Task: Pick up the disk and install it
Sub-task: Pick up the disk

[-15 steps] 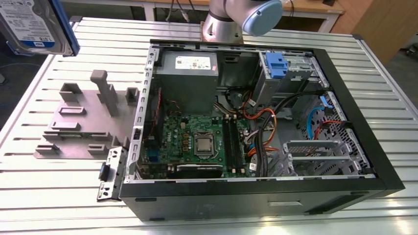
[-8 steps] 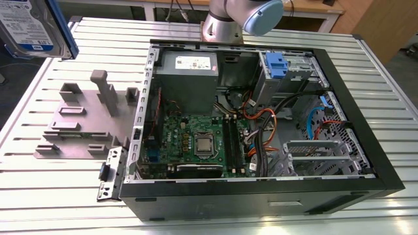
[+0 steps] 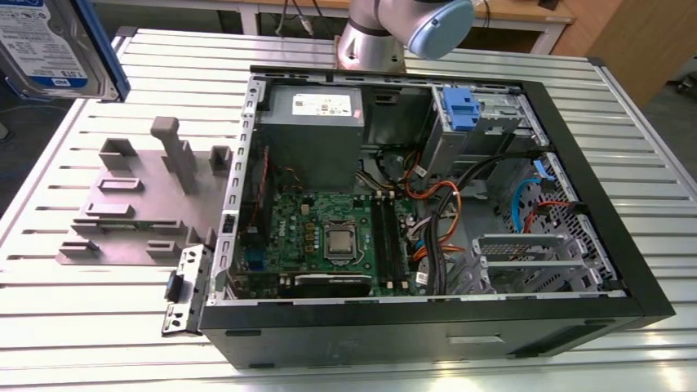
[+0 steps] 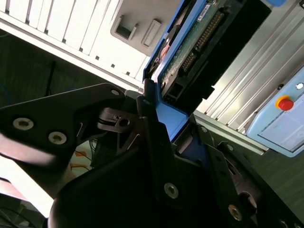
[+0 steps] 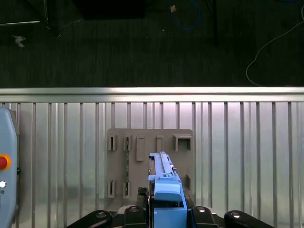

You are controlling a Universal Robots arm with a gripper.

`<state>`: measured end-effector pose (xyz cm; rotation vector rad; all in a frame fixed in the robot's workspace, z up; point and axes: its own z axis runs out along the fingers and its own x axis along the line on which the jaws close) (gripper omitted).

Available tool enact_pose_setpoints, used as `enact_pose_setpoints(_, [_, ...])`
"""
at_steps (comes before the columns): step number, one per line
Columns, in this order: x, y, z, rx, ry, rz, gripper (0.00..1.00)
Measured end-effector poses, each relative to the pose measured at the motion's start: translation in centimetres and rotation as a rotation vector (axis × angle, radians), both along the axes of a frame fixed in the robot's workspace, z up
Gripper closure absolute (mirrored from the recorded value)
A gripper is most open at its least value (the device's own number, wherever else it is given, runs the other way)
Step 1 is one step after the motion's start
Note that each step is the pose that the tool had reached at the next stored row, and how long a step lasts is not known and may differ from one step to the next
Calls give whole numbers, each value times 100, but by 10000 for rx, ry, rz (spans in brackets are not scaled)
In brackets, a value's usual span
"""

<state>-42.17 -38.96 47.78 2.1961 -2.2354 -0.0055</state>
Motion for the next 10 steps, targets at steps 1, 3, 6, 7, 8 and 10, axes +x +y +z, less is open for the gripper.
enact_pose_setpoints(1, [10,-2,0,0,0,0,64])
enact_pose_setpoints(3, [48,-5,0,0,0,0,64])
enact_pose_setpoints(6, [109,-6,0,0,0,-1,64])
enact_pose_setpoints(7, [128,-6,0,-1,1,0,64])
enact_pose_setpoints(8, [146,-6,0,0,1,0,64])
enact_pose_setpoints(10, [183,-7,-1,0,-1,0,64])
